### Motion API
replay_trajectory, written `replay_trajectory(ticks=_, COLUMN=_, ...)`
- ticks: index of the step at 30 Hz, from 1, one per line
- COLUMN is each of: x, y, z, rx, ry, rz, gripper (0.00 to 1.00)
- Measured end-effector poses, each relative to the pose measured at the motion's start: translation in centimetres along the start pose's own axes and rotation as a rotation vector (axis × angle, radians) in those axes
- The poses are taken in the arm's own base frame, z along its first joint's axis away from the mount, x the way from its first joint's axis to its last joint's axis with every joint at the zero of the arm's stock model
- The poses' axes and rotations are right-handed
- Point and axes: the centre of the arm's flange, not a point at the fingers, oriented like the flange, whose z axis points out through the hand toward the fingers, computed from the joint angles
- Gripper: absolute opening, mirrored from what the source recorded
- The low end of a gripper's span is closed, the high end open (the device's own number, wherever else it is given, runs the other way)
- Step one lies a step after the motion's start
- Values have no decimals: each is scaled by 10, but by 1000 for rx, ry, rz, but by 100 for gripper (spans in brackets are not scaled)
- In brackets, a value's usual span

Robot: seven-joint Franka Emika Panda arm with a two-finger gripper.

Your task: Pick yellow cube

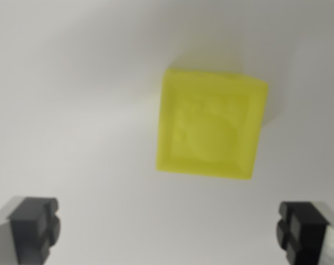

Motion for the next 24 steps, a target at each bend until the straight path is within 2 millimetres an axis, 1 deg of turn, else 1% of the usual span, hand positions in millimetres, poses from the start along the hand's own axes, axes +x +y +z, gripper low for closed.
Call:
replay_trajectory(ticks=14, x=22, y=1, z=34, rx=-5, ry=2, rz=76, gripper=100)
replay_trajectory(ticks=24, x=24, y=0, z=40, rx=-6, ry=2, rz=91, gripper=100)
